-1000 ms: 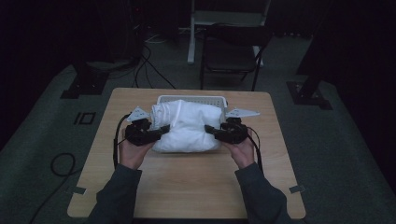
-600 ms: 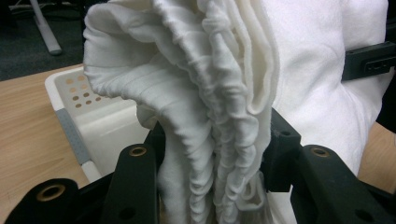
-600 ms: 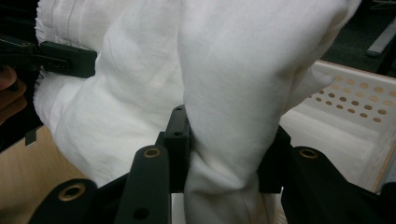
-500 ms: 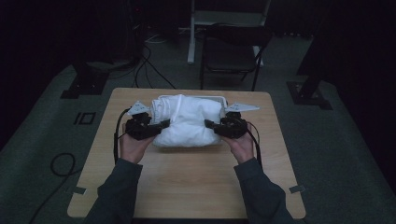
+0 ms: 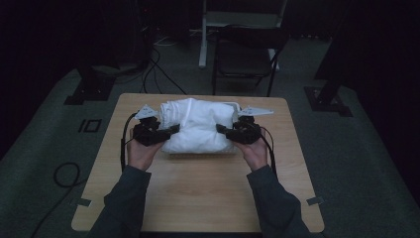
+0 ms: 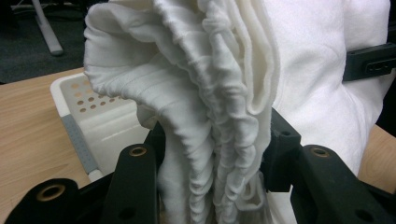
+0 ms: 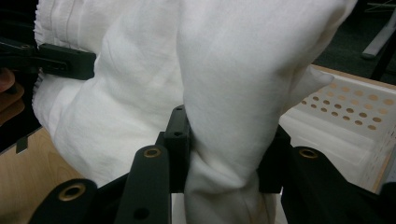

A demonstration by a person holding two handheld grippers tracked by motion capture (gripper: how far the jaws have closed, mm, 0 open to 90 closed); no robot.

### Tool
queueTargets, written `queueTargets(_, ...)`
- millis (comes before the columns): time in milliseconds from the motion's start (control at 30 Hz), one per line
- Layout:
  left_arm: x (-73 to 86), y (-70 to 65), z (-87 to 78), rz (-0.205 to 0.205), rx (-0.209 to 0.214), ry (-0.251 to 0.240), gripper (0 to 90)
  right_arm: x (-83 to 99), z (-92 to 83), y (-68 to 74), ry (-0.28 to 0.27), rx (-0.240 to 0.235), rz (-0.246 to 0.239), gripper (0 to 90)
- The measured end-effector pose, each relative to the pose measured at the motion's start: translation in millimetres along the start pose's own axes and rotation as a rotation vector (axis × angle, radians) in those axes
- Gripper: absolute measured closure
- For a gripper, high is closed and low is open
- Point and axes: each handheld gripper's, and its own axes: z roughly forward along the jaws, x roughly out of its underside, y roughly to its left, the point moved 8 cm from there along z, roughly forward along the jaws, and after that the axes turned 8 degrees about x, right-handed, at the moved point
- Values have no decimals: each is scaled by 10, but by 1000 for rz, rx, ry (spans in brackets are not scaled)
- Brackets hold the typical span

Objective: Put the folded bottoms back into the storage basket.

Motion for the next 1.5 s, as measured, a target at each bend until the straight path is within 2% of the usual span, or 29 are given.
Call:
queueTargets(367, -53, 66, 57, 1, -18, -9, 571, -46, 67, -57, -6, 15, 2, 646)
queueTargets(733, -63, 170, 107, -19, -31, -18, 572, -96, 168, -86, 1, 34, -8, 647)
queueTargets(1500, -161, 273, 252, -41, -48, -27, 574, -170, 283, -227, -2, 59, 27, 649)
